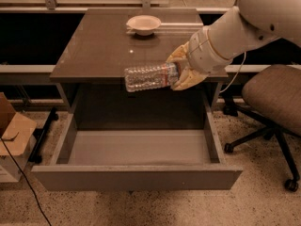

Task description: Pick water bottle from top drawer and place on counter

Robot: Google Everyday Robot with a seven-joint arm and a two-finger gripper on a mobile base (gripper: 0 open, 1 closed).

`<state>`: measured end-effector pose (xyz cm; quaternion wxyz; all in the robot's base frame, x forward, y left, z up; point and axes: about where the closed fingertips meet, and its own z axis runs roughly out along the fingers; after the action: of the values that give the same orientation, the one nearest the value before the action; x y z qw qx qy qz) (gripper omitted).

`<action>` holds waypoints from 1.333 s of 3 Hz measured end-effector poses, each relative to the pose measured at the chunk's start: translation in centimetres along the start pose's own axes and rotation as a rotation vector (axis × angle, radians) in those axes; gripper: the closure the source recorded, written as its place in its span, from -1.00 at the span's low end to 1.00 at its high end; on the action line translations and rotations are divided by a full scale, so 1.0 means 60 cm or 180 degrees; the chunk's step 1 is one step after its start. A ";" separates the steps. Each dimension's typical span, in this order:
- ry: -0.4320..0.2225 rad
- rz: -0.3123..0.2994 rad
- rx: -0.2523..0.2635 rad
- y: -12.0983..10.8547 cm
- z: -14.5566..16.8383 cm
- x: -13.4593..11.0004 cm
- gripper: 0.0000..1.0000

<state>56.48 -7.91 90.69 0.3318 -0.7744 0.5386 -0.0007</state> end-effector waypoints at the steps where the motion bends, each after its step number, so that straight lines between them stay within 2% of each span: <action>1: 0.0045 0.0124 0.0284 -0.062 0.028 0.017 1.00; 2: 0.0131 0.0261 0.0573 -0.132 0.045 0.038 1.00; 3: 0.0194 0.0363 0.0696 -0.196 0.072 0.056 1.00; 4: 0.0278 0.0393 0.0698 -0.259 0.114 0.074 0.63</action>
Offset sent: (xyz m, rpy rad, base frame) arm 0.1404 0.0104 0.0261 0.1108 -0.1925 -0.2570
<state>73.77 -5.01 91.77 0.3901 -0.6982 0.5959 -0.0729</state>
